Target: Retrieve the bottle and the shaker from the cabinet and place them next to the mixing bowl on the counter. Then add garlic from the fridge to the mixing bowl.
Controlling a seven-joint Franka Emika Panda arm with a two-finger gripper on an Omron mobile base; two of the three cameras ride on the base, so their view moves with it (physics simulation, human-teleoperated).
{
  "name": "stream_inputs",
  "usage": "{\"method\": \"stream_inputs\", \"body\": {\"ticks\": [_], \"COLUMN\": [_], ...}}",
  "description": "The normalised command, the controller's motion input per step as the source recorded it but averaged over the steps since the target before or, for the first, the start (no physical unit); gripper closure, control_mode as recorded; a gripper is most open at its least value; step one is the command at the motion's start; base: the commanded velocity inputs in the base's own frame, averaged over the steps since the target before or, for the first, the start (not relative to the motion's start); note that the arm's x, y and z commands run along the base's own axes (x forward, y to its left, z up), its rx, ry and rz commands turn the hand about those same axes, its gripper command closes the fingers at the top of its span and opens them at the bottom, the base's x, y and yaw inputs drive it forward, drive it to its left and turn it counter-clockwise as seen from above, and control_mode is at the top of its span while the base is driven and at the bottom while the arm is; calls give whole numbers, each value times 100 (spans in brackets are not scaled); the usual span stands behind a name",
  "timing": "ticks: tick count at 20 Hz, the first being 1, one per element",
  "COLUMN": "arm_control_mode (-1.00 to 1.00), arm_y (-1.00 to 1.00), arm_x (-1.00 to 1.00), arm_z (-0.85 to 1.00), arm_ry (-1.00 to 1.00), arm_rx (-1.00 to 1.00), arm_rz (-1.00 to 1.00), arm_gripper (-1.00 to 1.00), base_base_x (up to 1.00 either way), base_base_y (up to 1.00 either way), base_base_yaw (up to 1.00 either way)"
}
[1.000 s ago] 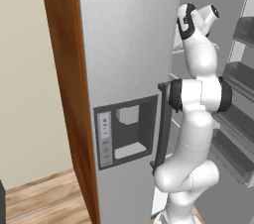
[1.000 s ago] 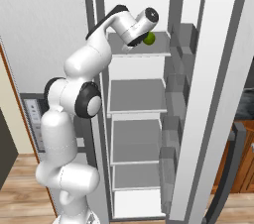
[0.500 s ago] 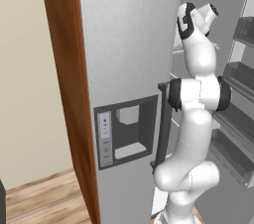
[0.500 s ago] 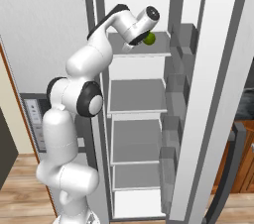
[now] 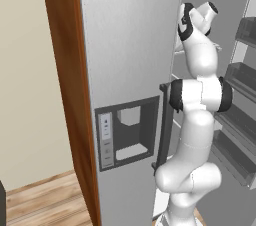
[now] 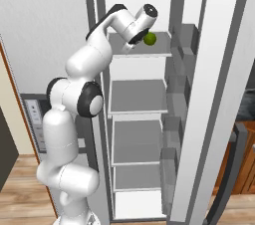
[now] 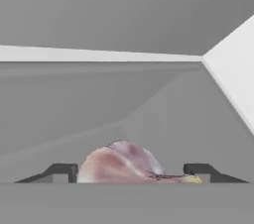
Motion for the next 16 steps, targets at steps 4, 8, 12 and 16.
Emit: {"method": "stream_inputs", "body": {"ticks": [4,8,12,16], "arm_control_mode": [-100,-100,-100,-100], "arm_y": [-32,-35,-29,-2], "arm_x": [0,-5,-41,-57], "arm_z": [-48,-13,7,7], "arm_ry": [0,-1,-13,-12], "arm_rx": [-2,1,4,2], "arm_rz": [0,0,0,0], "arm_gripper": [100,100,100,100], "base_base_x": [0,0,0,0], "base_base_y": [0,0,0,0], "base_base_yaw": [0,0,0,0]}}
